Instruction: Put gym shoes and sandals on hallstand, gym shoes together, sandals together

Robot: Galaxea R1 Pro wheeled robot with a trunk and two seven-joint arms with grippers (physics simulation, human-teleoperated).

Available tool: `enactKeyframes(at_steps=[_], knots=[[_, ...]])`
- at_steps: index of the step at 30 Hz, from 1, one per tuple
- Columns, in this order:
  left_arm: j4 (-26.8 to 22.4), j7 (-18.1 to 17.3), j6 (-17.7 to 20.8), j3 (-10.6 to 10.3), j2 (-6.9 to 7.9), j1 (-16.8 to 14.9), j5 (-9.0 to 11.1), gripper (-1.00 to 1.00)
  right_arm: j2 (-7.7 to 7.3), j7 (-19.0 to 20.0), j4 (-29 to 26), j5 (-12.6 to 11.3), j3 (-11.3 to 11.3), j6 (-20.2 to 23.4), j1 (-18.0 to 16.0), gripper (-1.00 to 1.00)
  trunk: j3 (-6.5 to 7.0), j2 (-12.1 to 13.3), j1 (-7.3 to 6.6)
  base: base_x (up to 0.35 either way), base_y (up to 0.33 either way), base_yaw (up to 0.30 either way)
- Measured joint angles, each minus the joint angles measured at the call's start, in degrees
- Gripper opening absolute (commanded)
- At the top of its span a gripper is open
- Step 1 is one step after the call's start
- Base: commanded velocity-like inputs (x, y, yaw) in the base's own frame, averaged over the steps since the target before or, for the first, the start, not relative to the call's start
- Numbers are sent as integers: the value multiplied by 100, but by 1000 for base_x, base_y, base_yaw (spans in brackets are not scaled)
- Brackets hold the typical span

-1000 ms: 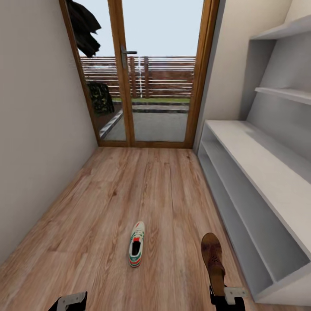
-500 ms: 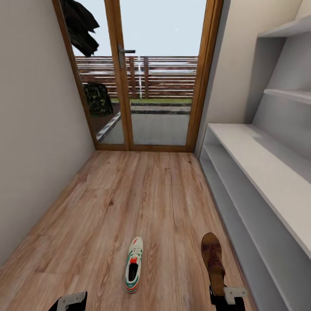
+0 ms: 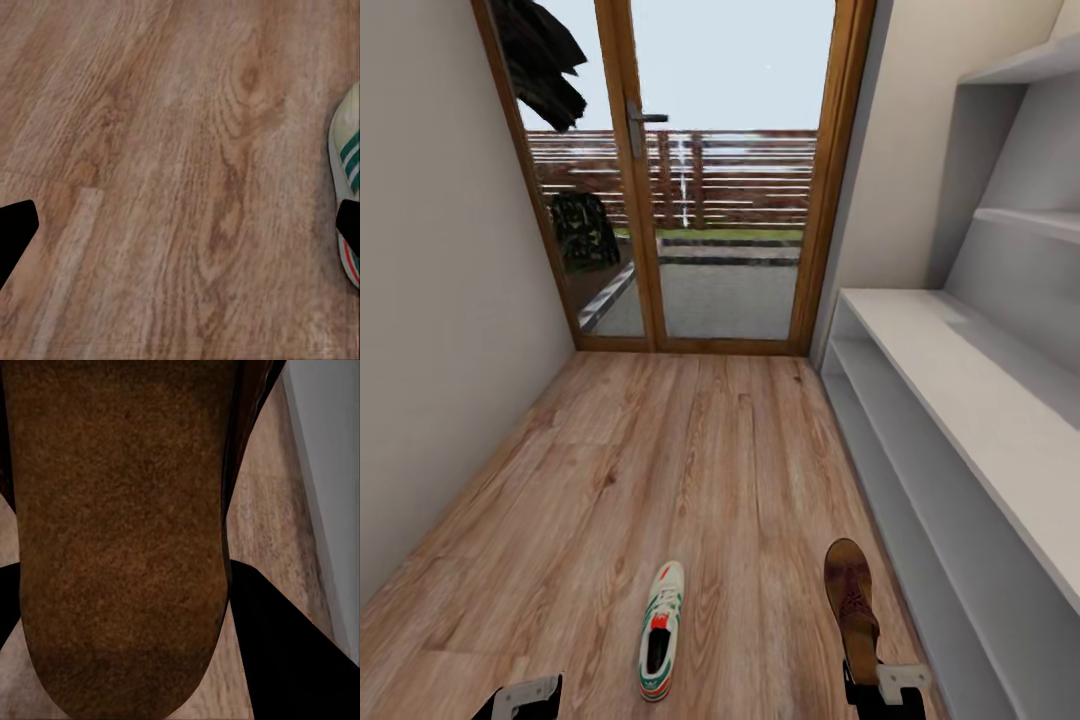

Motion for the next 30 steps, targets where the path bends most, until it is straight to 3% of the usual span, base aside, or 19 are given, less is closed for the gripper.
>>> enactKeyframes(at_steps=[30], knots=[[-2,1,4,-25,-12,-5,-21,100,3,5,-2,0,0,1,0,-100,0,0,2,63,-42,0]])
